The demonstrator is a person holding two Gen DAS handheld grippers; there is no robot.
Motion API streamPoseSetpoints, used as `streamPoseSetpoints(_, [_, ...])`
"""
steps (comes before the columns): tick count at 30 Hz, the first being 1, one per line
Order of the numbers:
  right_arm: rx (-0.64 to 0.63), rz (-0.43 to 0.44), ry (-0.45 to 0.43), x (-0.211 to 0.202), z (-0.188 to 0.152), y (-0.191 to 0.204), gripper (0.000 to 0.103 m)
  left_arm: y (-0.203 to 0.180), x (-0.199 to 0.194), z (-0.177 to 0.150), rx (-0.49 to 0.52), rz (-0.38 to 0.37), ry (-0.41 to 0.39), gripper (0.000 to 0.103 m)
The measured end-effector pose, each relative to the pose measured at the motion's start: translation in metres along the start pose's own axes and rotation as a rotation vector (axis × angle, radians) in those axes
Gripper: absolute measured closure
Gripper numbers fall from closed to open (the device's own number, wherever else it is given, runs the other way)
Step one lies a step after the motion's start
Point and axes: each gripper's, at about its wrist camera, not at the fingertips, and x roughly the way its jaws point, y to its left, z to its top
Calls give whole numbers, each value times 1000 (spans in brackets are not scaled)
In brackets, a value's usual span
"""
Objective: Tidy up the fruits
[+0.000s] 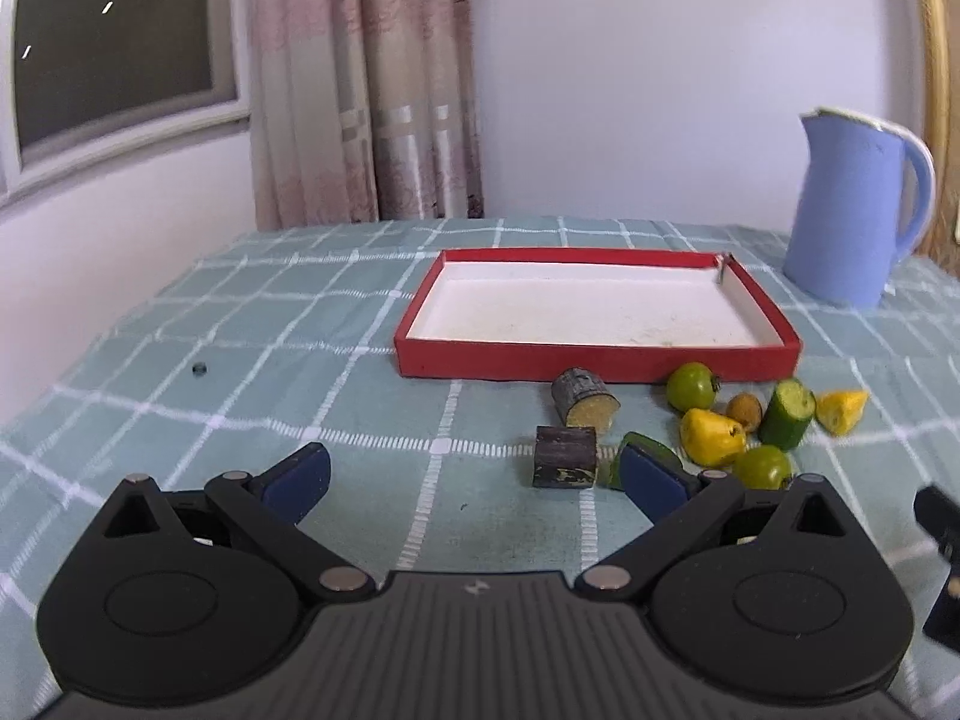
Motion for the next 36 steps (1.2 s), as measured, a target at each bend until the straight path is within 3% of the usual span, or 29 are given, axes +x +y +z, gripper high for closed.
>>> streamPoseSetpoints(13, [-12,-1,-44,-13,7,1,0,-4,-3,-1,34,-10,13,0])
streamPoseSetpoints(36, [3,9,-30,-11,2,1,0,3,0,1,23,-6,21,0])
